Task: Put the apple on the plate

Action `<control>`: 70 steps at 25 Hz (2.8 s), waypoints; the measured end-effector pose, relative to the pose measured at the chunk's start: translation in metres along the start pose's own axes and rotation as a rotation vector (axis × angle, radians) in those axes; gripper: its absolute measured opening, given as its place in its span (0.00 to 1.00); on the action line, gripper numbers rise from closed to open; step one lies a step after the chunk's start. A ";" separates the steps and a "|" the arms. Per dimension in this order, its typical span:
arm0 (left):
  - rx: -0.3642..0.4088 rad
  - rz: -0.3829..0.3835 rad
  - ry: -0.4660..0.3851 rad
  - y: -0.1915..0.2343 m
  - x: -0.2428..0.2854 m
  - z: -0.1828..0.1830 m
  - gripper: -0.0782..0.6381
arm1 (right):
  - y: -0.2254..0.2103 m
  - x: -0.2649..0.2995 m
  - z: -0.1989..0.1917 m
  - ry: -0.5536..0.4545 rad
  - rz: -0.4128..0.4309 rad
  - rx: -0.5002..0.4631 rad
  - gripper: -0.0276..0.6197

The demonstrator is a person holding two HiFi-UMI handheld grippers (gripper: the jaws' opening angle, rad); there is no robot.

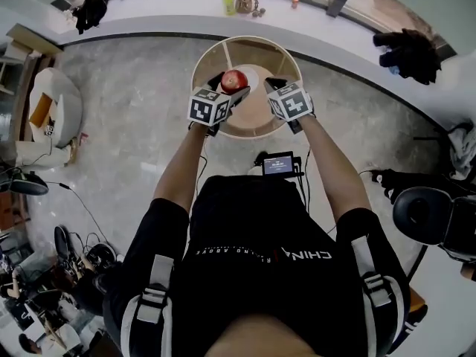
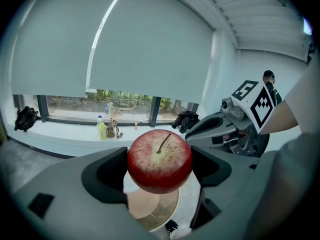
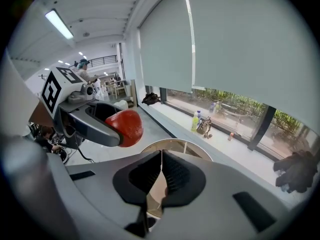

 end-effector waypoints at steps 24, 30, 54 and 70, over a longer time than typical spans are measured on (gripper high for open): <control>0.029 -0.077 0.096 0.101 0.037 0.036 0.67 | -0.030 0.075 0.041 0.029 -0.058 0.158 0.09; 0.047 -0.079 0.116 0.103 0.057 0.035 0.67 | -0.047 0.088 0.031 0.037 -0.048 0.161 0.09; 0.161 -0.027 0.300 0.271 0.376 -0.173 0.67 | -0.119 0.379 -0.177 0.128 -0.031 0.277 0.09; 0.151 -0.001 0.286 0.285 0.416 -0.205 0.67 | -0.113 0.417 -0.211 0.157 0.028 0.298 0.09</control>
Point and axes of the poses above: the fingertips, and each gripper's own axes: x forward along the fingers, y to its left, z out of its top, the point moved 7 cm from there along -x, backward along the fingers, and after that the axes turned 12 degrees about -x, right-handed, at the moved point
